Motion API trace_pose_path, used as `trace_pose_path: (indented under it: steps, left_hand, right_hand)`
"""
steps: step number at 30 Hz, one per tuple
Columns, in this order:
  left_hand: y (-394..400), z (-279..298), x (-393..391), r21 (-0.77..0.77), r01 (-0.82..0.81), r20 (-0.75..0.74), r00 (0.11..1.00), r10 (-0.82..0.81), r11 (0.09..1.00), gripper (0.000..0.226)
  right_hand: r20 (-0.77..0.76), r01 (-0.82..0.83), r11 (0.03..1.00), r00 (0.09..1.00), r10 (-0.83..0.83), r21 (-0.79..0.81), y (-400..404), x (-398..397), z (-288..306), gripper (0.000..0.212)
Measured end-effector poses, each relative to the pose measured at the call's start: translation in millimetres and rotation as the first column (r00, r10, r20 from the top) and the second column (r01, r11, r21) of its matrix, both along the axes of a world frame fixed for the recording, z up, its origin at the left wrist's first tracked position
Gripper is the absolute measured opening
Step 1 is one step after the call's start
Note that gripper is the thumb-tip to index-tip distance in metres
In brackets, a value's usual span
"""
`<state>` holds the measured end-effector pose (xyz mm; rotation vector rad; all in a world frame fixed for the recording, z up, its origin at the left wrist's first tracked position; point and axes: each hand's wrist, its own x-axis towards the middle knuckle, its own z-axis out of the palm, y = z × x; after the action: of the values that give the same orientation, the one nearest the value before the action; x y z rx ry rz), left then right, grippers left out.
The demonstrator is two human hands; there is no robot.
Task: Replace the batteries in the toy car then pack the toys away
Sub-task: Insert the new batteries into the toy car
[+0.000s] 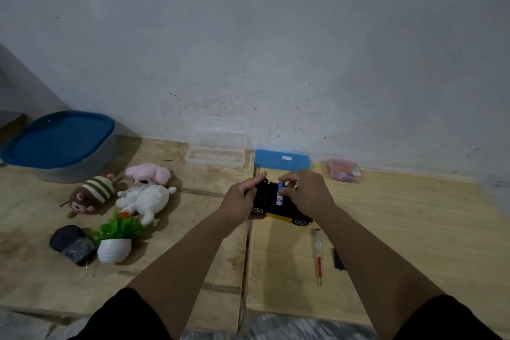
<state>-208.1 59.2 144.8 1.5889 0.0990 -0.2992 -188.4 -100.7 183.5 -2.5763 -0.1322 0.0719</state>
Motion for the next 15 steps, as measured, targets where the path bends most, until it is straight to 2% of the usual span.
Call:
trace_pose_path:
  steps: [4,6,8,10,12,15]
  left_hand:
    - [0.6,0.0,0.9,-0.018,-0.035,-0.008,0.999,0.035,0.999,0.045]
    - [1.5,0.0,0.9,-0.025,-0.054,-0.009,0.999,0.054,0.998,0.044]
    - [2.8,-0.2,0.9,-0.023,-0.054,-0.005,0.999,0.054,0.998,0.044]
    - [3.5,-0.6,0.9,-0.007,-0.043,0.002,0.999,0.043,0.999,0.045]
    - [4.2,-0.1,1.4,0.007,-0.037,0.009,0.999,0.037,0.999,0.046]
    - [6.4,2.1,2.6,0.041,-0.018,0.025,1.000,0.017,0.999,0.046]
  right_hand:
    - [0.044,-0.078,0.995,0.996,0.081,-0.057,4.2,-4.4,-8.6,0.027]
    - [0.031,-0.097,0.994,0.995,0.099,-0.053,6.3,-7.9,-10.5,0.033]
    - [0.004,-0.088,0.996,0.996,0.089,-0.020,8.5,-9.9,-11.9,0.042]
    - [-0.019,-0.031,0.996,0.999,0.033,0.082,10.3,-9.3,-12.1,0.049]
    - [-0.025,0.014,0.988,1.000,-0.010,0.156,10.0,-5.5,-9.7,0.042]
    - [-0.028,-0.059,0.993,0.998,0.062,0.106,5.8,0.6,0.3,0.027]
